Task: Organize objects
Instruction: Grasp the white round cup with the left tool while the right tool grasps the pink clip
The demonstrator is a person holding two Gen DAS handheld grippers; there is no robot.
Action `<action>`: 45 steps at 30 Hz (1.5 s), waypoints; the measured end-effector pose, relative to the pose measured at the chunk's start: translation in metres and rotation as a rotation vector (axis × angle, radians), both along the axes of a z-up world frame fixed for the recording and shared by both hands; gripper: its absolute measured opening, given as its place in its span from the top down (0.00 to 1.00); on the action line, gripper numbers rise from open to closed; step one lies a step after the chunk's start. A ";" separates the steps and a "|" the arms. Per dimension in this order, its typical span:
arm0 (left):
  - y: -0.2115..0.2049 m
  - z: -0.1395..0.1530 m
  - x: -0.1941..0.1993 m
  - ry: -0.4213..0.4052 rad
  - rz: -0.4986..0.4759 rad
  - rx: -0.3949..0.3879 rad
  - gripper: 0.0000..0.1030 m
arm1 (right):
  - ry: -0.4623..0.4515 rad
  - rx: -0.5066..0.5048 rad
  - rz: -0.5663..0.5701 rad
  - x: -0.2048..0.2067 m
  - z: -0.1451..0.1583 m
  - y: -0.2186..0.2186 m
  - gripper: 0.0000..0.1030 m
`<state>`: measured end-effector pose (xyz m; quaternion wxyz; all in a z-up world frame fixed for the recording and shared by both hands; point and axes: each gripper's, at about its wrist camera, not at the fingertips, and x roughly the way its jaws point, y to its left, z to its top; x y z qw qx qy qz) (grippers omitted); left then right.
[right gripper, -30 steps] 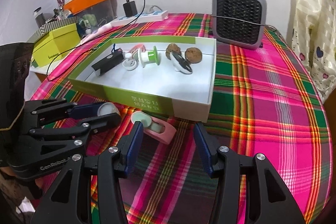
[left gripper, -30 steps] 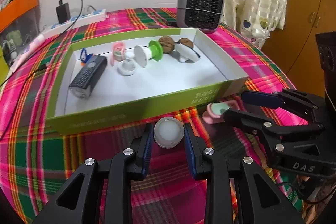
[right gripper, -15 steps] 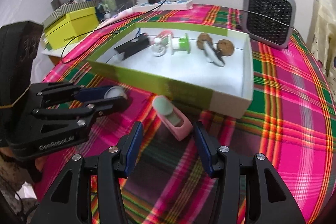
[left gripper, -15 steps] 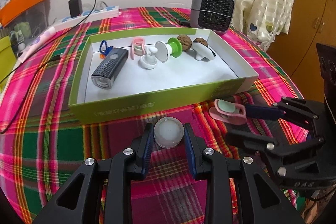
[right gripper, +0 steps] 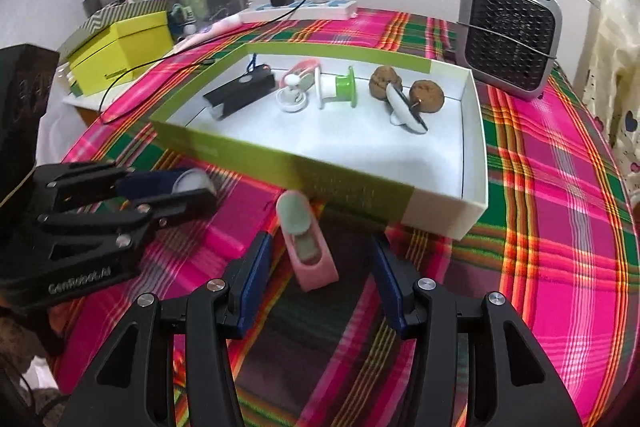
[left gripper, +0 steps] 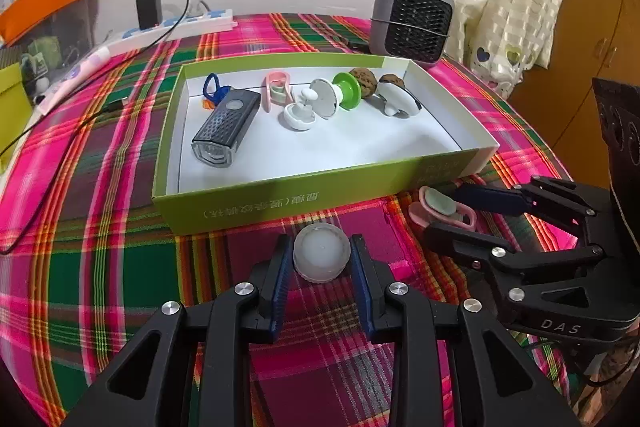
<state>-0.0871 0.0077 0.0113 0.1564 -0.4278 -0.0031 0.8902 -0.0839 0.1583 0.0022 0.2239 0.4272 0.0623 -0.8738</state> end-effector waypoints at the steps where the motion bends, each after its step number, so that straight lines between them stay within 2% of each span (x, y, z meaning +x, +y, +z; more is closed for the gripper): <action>1: 0.001 0.000 0.000 0.002 -0.009 -0.008 0.74 | 0.003 0.005 -0.002 0.000 0.000 -0.002 0.51; 7: 0.000 0.000 0.000 0.004 -0.017 -0.013 0.74 | 0.016 0.042 -0.015 0.002 -0.001 -0.006 0.52; 11: 0.000 -0.001 0.001 0.007 -0.016 -0.012 0.74 | 0.021 0.044 -0.033 0.001 -0.001 -0.004 0.63; 19: 0.000 -0.001 0.002 0.005 -0.005 0.002 0.74 | 0.032 0.071 -0.016 0.005 -0.001 -0.009 0.70; 27: 0.000 0.000 0.002 0.007 0.000 -0.014 0.75 | 0.032 0.066 -0.009 0.006 0.000 -0.009 0.82; 45: 0.000 0.001 0.003 0.010 0.024 -0.021 0.75 | 0.029 0.056 -0.005 0.009 0.000 -0.010 0.82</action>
